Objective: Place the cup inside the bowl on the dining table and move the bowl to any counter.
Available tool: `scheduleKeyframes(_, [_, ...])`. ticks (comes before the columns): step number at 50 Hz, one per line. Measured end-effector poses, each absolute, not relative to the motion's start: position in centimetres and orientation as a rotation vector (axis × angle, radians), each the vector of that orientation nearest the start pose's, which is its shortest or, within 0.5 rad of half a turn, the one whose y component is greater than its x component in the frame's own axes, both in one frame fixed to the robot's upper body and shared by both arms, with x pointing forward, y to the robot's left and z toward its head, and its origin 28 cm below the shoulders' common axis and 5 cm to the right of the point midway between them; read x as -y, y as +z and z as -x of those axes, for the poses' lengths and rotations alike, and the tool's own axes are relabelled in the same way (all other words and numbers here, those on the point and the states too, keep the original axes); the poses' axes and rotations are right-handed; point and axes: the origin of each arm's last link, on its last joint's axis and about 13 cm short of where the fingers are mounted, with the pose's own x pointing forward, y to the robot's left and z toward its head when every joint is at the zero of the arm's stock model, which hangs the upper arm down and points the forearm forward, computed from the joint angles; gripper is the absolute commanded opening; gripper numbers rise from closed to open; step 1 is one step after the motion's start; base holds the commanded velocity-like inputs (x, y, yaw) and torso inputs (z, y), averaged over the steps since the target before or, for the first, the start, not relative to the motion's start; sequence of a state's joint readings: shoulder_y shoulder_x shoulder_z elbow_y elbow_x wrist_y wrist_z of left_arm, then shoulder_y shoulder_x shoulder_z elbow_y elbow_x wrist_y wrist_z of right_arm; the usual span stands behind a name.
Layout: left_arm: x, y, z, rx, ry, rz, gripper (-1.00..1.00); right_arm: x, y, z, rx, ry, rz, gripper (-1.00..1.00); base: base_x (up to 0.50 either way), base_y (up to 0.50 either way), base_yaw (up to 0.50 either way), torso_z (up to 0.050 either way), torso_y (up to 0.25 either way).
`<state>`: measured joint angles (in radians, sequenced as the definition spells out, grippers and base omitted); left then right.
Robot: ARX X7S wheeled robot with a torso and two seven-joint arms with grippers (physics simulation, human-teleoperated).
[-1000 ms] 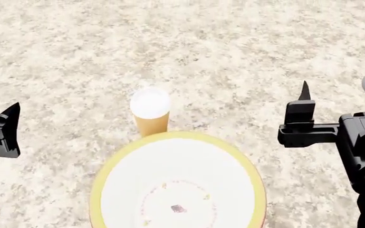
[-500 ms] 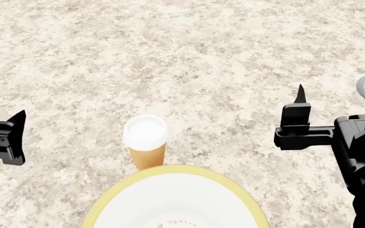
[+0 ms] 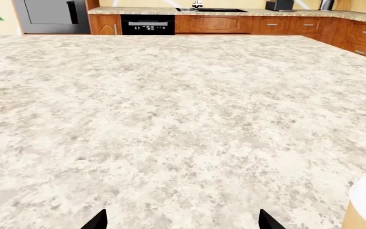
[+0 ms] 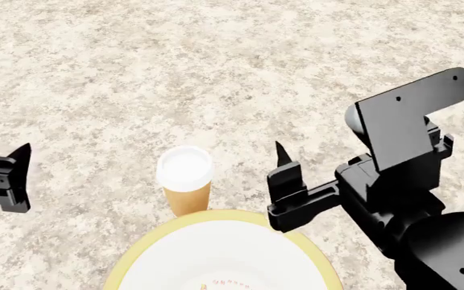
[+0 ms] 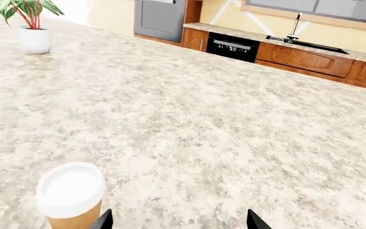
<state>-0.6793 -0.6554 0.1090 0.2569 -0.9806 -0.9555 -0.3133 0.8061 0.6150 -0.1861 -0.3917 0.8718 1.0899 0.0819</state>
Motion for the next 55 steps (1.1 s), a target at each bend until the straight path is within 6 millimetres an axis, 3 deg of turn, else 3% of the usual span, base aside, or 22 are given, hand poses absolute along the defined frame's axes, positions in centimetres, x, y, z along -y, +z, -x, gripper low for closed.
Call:
scheduleKeyframes(23, [-29.7,20.4,-27.3,-0.179,-0.101,0.002,1.00,12.6,22.9,-29.3,-0.204,0.646,0.225,1.00,0.00,0.00,0.00,0.000,0.000])
scheduleKeyframes(55, [-30.0,20.3,-27.1,-0.182,-0.088,0.004,1.00,9.4,21.7,-32.9,-0.265,0.712,0.244,1.00,0.00,0.00,0.00,0.000,0.000])
